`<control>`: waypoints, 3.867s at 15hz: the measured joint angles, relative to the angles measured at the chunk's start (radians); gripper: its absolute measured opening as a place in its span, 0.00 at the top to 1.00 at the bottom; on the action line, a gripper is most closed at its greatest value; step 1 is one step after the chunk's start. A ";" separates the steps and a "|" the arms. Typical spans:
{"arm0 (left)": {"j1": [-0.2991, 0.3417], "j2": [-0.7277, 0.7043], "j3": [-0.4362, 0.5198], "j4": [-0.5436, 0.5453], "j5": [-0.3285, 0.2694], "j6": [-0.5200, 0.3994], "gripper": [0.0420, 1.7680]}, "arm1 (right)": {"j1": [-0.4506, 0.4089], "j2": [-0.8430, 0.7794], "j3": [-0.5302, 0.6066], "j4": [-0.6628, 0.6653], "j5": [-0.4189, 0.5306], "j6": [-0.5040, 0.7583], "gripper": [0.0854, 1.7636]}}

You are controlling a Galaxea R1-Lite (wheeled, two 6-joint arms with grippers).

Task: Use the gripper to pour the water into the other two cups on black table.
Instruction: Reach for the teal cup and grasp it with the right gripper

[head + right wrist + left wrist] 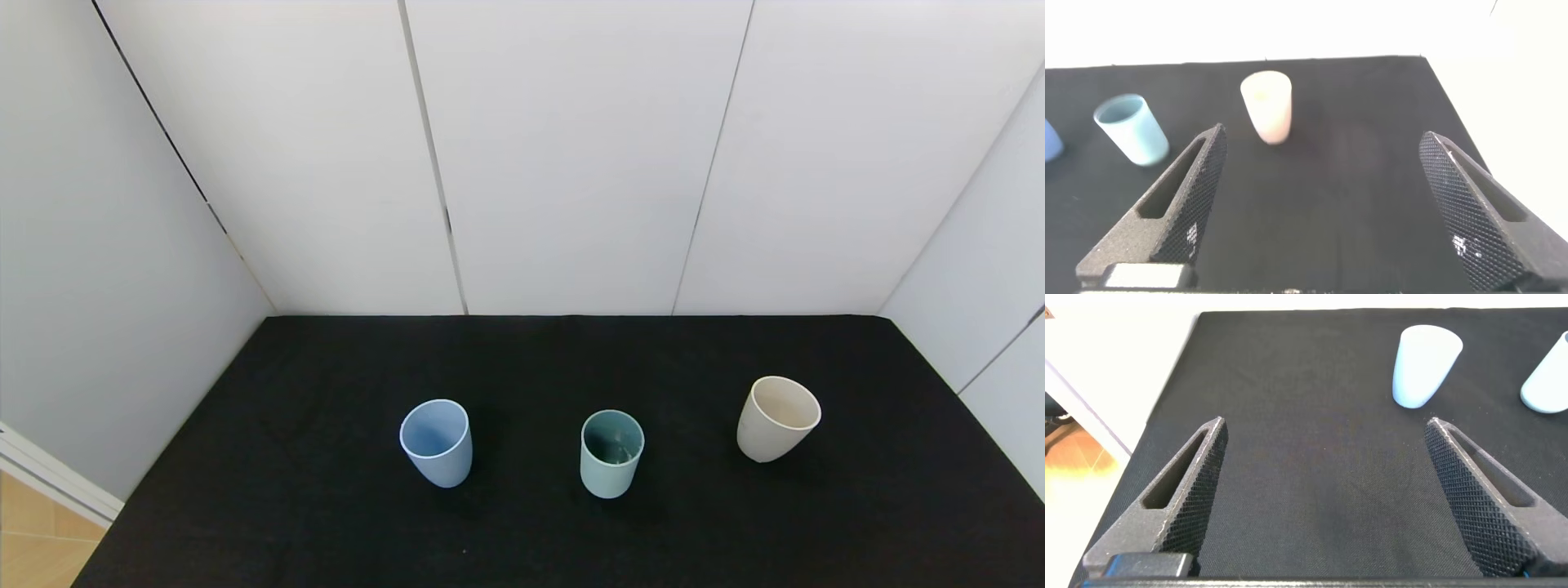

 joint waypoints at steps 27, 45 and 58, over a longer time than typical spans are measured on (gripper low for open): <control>0.000 0.000 0.000 0.000 0.000 0.000 0.03 | 0.611 1.439 -0.251 -0.837 -0.177 -0.042 0.03; 0.000 0.000 0.000 0.000 0.000 0.000 0.03 | 0.706 1.931 -0.430 -1.100 -0.187 -0.061 0.03; 0.000 0.000 0.000 0.000 0.000 0.000 0.03 | 0.700 2.065 -0.555 -1.095 -0.186 -0.077 0.03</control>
